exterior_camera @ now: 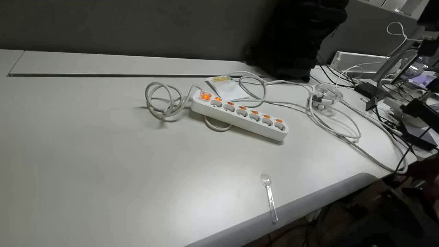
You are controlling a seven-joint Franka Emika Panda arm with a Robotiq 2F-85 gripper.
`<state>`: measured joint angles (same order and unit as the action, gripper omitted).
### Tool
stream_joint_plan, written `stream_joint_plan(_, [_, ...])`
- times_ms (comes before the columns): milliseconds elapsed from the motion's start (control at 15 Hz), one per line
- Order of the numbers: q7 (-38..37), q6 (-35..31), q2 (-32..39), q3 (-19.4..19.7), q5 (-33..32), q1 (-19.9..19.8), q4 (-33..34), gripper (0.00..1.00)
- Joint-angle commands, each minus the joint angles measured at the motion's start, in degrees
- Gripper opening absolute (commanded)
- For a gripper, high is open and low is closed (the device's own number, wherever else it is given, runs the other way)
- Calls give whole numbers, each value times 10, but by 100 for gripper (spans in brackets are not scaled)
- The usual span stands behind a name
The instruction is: Turn off the second switch from the left on the adapter
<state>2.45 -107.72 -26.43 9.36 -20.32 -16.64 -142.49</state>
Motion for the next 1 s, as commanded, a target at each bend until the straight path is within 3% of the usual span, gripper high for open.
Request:
stream_joint_plan(0, [-3, 2, 0, 8, -3, 9, 2, 100])
stream_joint_plan(667, [-3, 2, 0, 8, -3, 9, 2, 100])
stream_joint_plan(933, [-97, -88, 18, -9, -13, 0, 5, 100])
